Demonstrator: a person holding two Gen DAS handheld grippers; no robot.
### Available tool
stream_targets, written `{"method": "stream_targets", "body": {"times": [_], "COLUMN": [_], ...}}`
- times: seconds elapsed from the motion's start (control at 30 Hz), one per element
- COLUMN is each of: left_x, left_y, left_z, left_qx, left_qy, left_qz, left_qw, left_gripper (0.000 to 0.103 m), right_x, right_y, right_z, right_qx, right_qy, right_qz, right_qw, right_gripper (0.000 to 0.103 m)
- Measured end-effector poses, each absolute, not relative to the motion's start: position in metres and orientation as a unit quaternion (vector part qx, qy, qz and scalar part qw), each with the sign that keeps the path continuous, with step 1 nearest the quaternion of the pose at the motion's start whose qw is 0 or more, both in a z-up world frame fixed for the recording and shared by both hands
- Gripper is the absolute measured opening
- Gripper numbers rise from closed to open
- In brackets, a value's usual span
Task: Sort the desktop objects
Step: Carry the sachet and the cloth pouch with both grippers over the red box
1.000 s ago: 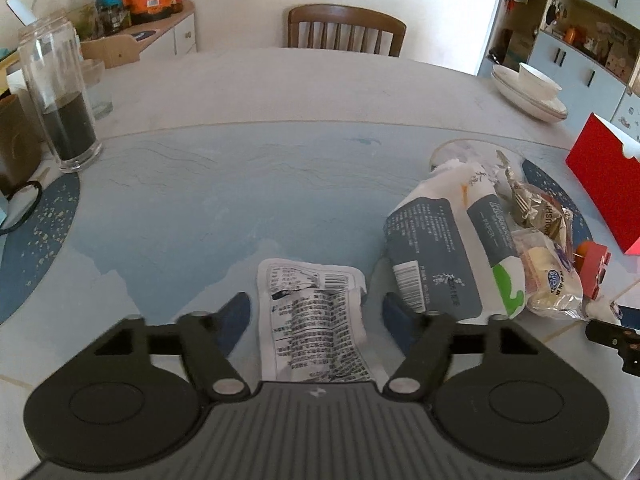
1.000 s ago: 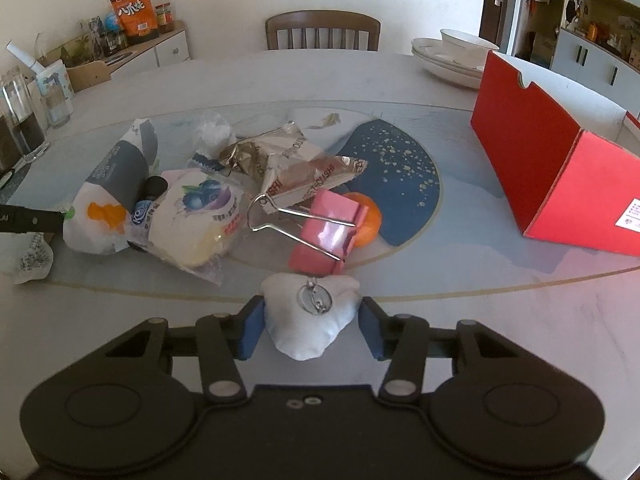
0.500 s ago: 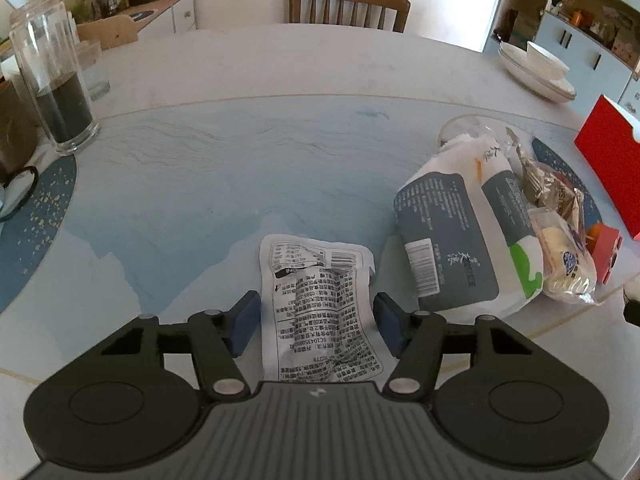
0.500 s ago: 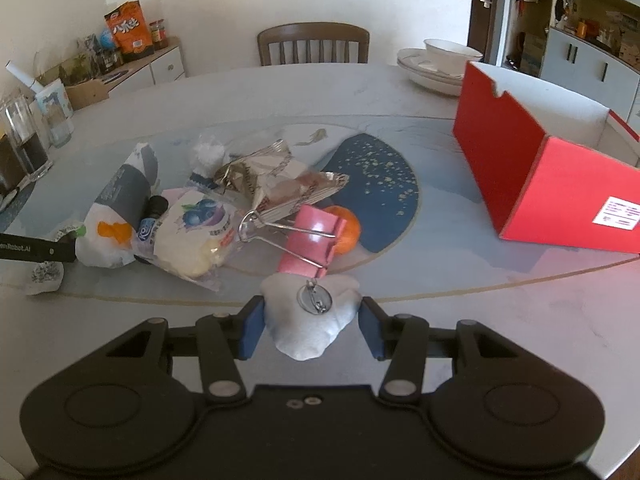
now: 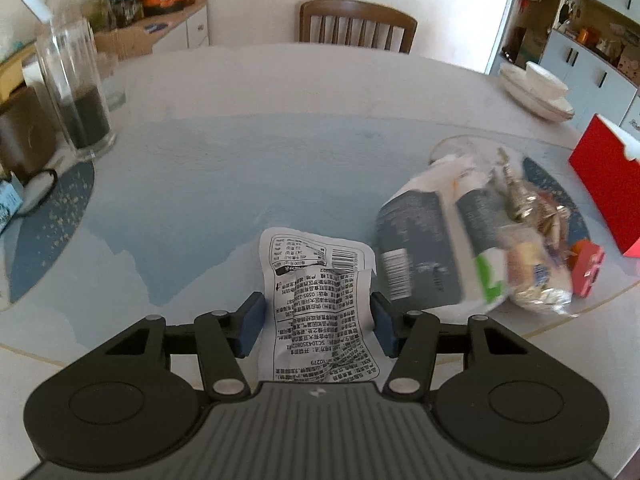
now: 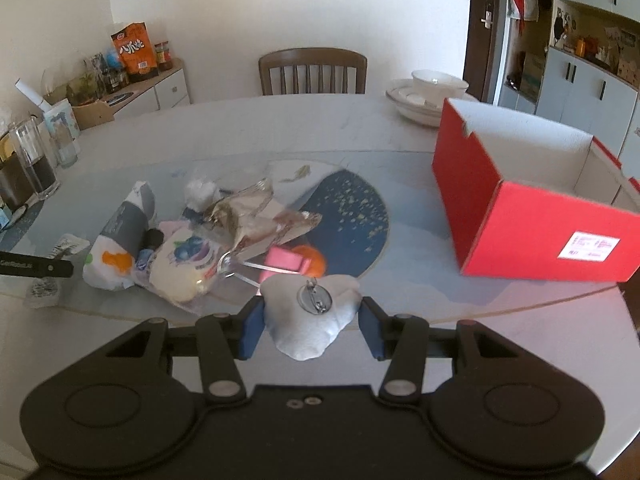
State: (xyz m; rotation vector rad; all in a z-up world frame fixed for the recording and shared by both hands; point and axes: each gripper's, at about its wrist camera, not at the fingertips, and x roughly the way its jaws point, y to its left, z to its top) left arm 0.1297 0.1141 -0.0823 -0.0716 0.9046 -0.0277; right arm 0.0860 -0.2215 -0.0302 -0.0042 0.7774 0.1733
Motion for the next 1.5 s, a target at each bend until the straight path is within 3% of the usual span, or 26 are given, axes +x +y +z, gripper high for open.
{"method": "stream_targets", "body": {"times": [0.63, 1.5], "left_x": [0.129, 0.205], "left_y": [-0.026, -0.248], "left_z": [-0.002, 0.016], "left_qx": [-0.016, 0.072], "left_qy": [0.371, 0.347], "left_qz": [-0.074, -0.2], "left_qw": [0.926, 0.913], "left_gripper": [0.056, 0.056], "right_x": [0.116, 0.181], "right_y": [-0.329, -0.473], "right_z": [0.018, 0.025], "right_qx": [0.013, -0.009], "right_qy": [0.345, 0.342], "right_qz": [0.101, 0.098], "right_qw": [0.933, 0.935], "right_gripper": [0.05, 0.05]}}
